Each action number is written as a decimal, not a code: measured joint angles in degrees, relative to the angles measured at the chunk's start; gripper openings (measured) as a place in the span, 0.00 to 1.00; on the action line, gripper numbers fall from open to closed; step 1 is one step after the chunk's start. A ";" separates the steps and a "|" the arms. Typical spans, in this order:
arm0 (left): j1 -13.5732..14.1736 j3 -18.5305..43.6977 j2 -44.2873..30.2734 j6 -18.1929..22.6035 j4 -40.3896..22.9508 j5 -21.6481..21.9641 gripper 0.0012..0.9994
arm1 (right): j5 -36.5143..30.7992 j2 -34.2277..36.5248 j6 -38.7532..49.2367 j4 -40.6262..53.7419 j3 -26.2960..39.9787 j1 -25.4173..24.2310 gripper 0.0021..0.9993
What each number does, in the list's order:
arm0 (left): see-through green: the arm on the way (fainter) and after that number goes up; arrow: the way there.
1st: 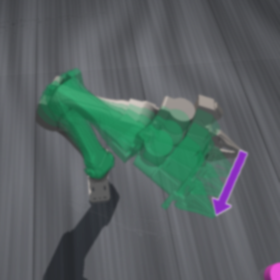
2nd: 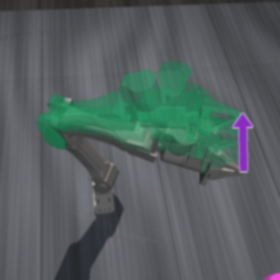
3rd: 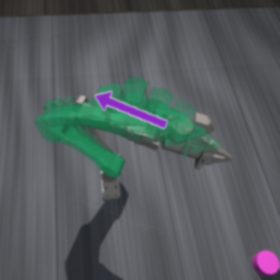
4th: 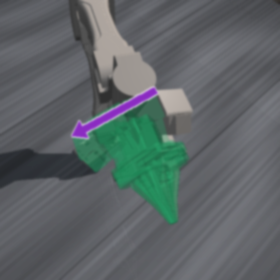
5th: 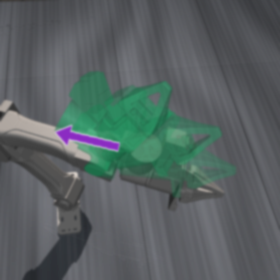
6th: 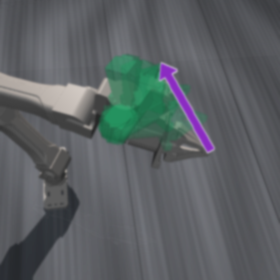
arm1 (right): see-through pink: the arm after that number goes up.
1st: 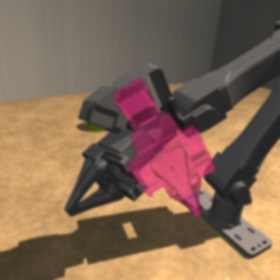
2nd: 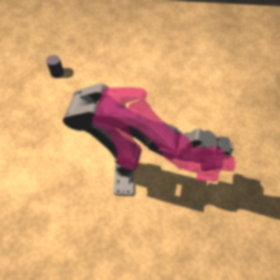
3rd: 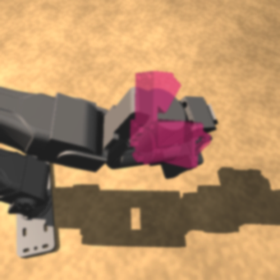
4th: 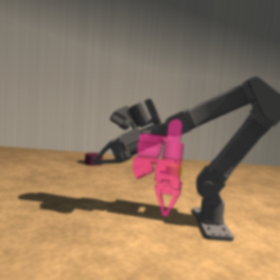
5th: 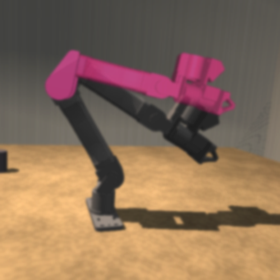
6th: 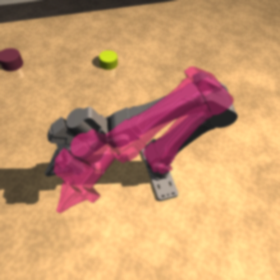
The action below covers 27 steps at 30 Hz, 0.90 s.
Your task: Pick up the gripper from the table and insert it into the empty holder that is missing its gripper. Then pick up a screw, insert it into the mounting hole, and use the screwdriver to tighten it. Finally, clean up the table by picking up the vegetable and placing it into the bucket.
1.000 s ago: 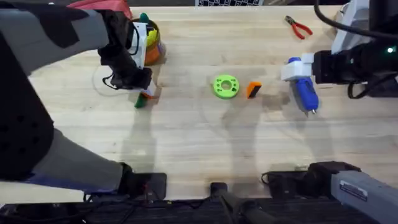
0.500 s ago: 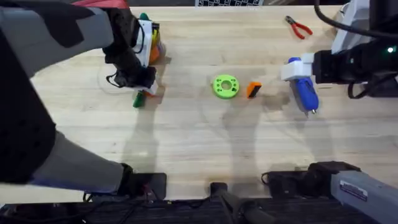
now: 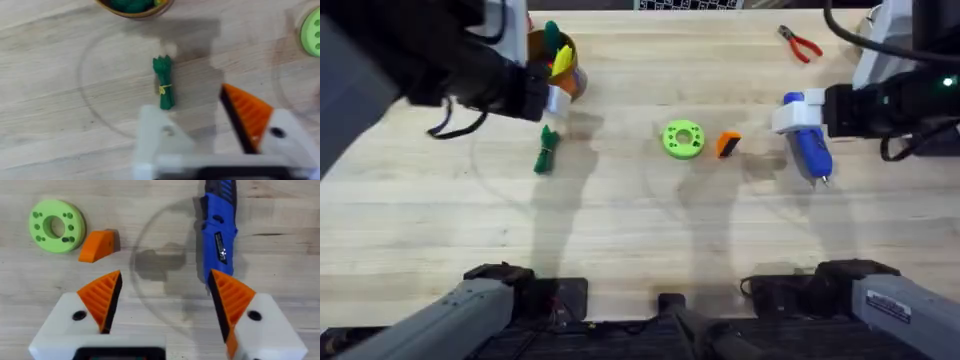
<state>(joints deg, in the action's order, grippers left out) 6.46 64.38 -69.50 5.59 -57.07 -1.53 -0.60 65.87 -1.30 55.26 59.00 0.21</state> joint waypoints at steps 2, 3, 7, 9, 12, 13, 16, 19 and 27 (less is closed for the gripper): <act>0.00 0.00 2.83 -0.07 -0.28 0.50 0.75 | 0.00 0.00 0.00 0.13 0.00 0.00 0.99; 0.00 0.00 3.98 -0.07 -0.39 0.74 0.89 | 0.00 0.00 0.00 0.13 0.00 0.00 0.99; 0.00 0.00 8.18 -0.45 -0.56 1.19 0.99 | 0.00 0.00 0.00 0.16 0.00 0.00 0.99; 0.00 0.00 9.78 -0.46 -0.54 1.29 0.99 | 0.00 0.00 0.00 0.16 0.00 0.00 0.99; 0.00 0.00 11.09 -0.46 -0.54 1.33 0.99 | 0.00 0.00 -0.02 0.16 0.02 0.00 0.99; 0.00 0.00 11.22 -0.46 -0.54 1.33 0.99 | 0.00 0.00 -0.02 0.16 0.00 0.00 0.99; 0.00 0.00 11.26 -0.46 -0.54 1.33 0.99 | 0.00 0.00 -0.01 0.16 0.02 0.00 0.99; 0.00 0.00 11.28 -0.46 -0.22 1.26 0.99 | 0.00 0.00 0.00 0.16 0.02 0.00 0.99; 0.00 0.02 11.28 -0.46 -3.10 1.05 0.99 | 0.00 0.00 -0.01 0.16 0.02 0.00 0.99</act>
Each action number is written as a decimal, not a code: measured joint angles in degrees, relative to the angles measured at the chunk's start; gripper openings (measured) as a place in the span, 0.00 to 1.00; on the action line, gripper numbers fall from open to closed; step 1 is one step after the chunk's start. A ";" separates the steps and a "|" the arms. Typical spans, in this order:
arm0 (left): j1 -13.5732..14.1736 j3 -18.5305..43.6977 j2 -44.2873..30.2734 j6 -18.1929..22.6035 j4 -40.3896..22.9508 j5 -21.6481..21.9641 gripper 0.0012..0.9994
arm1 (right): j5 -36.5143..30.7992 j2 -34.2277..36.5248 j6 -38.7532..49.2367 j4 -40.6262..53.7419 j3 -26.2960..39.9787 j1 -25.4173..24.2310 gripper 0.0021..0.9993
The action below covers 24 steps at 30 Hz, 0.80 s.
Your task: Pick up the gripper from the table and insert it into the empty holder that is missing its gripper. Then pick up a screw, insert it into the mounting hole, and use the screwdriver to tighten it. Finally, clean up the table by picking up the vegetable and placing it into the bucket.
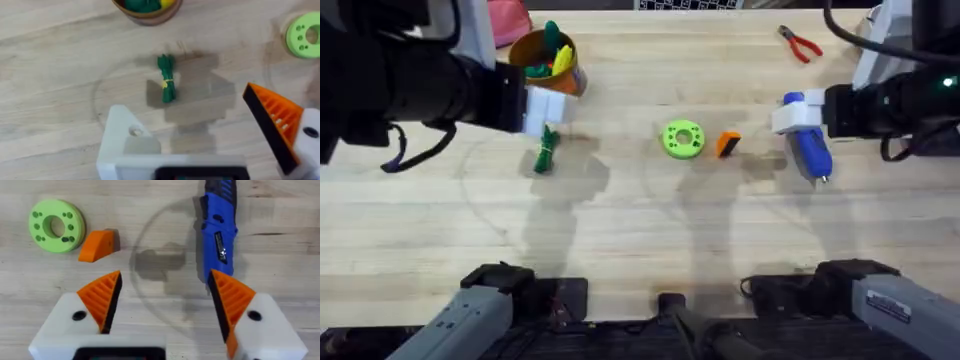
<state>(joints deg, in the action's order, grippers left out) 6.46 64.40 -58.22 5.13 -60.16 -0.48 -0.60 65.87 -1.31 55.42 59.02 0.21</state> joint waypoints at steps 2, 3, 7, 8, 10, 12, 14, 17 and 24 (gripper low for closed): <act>0.00 0.00 0.00 0.00 -0.06 -0.77 0.99 | 0.00 0.00 -0.02 0.00 0.00 0.00 0.99; 0.00 0.00 0.00 0.00 0.54 -1.30 0.99 | 0.00 -0.01 -0.02 0.00 0.00 0.00 0.99; 0.00 0.00 0.00 0.00 4.92 -2.58 0.99 | 0.00 0.00 -0.01 0.00 0.00 0.00 0.99; 0.00 0.00 -0.01 0.00 6.04 -2.80 0.99 | 0.01 0.00 0.00 0.00 0.00 0.00 1.00; 0.00 0.00 -0.15 0.00 7.70 -2.96 0.99 | 0.00 0.00 0.01 0.00 0.00 0.00 0.99; 0.00 0.00 -0.68 0.00 8.56 -3.01 0.99 | 0.00 0.00 -0.02 0.00 0.00 0.00 0.99; 0.00 0.00 -1.37 0.00 8.83 -3.01 0.99 | 0.00 0.00 -0.01 0.00 0.00 0.00 0.99; 0.00 -0.02 -1.82 0.00 9.01 -3.11 0.99 | 0.00 0.00 0.01 0.02 0.00 0.00 0.99; 0.00 -5.70 6.18 -0.02 17.72 -3.89 0.99 | 0.00 0.00 0.01 0.02 0.02 0.00 0.99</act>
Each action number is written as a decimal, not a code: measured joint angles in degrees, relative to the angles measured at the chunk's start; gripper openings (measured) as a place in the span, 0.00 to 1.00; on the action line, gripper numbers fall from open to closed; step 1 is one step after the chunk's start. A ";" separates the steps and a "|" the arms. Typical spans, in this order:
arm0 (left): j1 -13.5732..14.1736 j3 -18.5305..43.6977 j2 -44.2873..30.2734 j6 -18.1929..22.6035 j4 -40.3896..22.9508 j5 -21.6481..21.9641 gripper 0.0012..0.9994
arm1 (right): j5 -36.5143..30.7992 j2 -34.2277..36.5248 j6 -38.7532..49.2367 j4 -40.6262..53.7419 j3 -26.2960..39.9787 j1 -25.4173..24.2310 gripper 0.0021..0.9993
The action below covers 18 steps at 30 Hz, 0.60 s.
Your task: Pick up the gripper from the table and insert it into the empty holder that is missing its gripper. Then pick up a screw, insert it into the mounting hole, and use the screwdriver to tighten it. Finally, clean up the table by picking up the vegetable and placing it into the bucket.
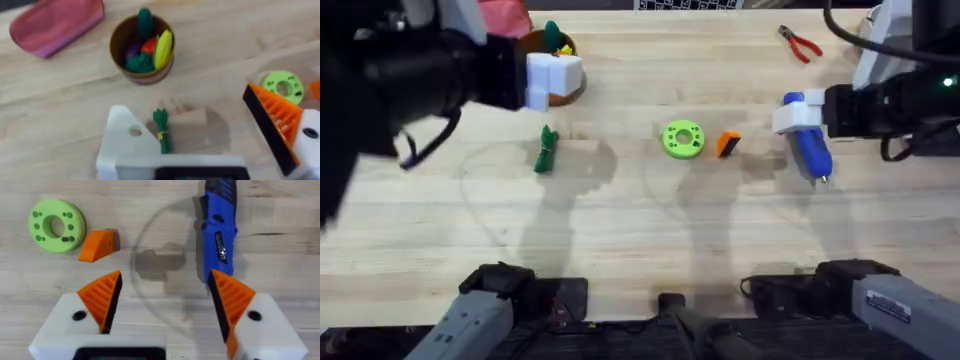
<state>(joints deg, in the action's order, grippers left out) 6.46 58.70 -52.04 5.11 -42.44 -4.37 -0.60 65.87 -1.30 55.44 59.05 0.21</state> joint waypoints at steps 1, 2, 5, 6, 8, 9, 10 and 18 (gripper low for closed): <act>0.00 -2.12 2.45 0.01 2.03 -0.49 0.99 | 0.00 0.00 -0.01 -0.01 0.00 0.00 0.99; 0.00 -4.03 4.61 0.00 3.86 -0.88 0.99 | 0.02 0.00 0.00 0.00 0.00 0.00 0.99; 0.00 -10.88 11.65 -0.01 10.37 -2.51 0.99 | 0.01 0.00 -0.01 0.00 0.00 0.00 0.99; -0.02 -13.42 14.02 -0.02 12.57 -3.23 0.99 | 0.00 0.00 -0.02 0.00 0.00 0.00 0.99; -0.40 -18.32 18.66 -0.01 16.37 -4.92 0.99 | 0.00 0.00 -0.01 0.00 0.00 0.00 0.99; -0.70 -20.82 20.90 -0.02 18.33 -5.88 0.99 | 0.00 0.00 0.00 0.00 0.00 0.00 0.99; -1.06 -23.02 22.79 -0.02 19.95 -6.77 0.99 | 0.00 0.00 0.00 0.00 0.00 0.00 0.99; -2.60 -39.54 33.79 -0.13 33.72 -15.62 0.99 | 0.00 0.00 -0.01 0.00 0.02 0.00 0.99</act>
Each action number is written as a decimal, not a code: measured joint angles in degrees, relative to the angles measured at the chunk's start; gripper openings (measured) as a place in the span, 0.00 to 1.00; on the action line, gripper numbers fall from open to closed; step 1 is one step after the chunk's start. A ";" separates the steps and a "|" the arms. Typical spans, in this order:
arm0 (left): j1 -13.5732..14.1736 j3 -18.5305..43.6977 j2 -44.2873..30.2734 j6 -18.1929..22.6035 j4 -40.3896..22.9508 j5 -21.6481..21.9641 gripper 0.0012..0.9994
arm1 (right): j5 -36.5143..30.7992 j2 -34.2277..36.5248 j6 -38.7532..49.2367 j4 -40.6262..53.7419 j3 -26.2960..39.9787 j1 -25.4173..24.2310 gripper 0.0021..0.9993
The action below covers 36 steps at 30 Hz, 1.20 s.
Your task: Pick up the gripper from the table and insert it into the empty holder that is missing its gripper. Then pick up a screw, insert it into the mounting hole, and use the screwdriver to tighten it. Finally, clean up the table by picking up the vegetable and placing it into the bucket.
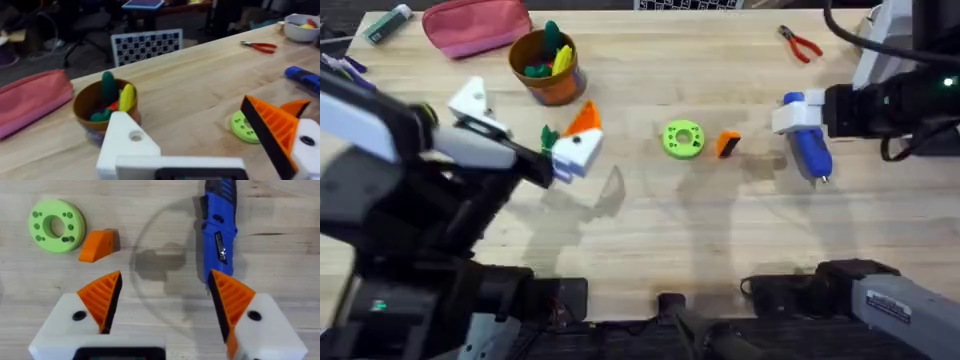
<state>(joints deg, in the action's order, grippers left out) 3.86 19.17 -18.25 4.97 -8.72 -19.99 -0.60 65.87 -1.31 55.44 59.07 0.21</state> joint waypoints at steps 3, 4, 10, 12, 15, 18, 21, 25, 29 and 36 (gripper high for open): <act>0.00 -5.24 3.86 -0.07 5.59 -3.84 0.99 | 0.00 0.00 0.01 0.00 0.02 0.00 0.99; 0.00 -7.22 5.60 -0.07 8.00 -5.53 0.99 | 0.00 0.00 -0.01 0.00 0.02 0.00 0.99; 0.00 -16.42 13.79 -0.25 19.37 -16.16 0.99 | 0.00 0.00 0.01 0.00 0.02 0.00 0.99; 0.00 -18.15 15.20 -0.40 19.85 -19.84 0.99 | 0.00 0.00 0.01 0.00 0.02 0.00 0.99; -0.52 -18.81 16.35 -4.22 19.92 -25.06 0.99 | 0.00 0.00 -0.01 0.00 0.02 0.00 0.99; -2.19 -18.81 17.35 -11.35 19.96 -27.84 0.99 | 0.00 -0.01 0.01 0.00 0.02 0.00 0.99; -4.36 -18.81 17.65 -17.34 19.75 -31.40 0.99 | 0.00 0.00 0.01 0.00 0.02 0.00 0.99; -5.03 -18.81 17.63 -21.13 16.05 -36.06 0.99 | 0.00 0.00 0.01 0.00 0.02 0.00 0.99; -5.01 -18.81 17.63 -21.27 12.41 -38.58 0.99 | 0.00 0.00 -0.01 0.00 0.02 0.00 0.99; -4.24 -18.81 17.63 -10.87 3.76 -45.45 0.99 | 0.00 0.00 0.01 0.00 0.02 0.00 0.99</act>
<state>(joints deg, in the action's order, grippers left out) -0.38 0.36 -0.62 -5.90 -4.96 -65.44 -0.60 65.87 -1.30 55.44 59.09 0.21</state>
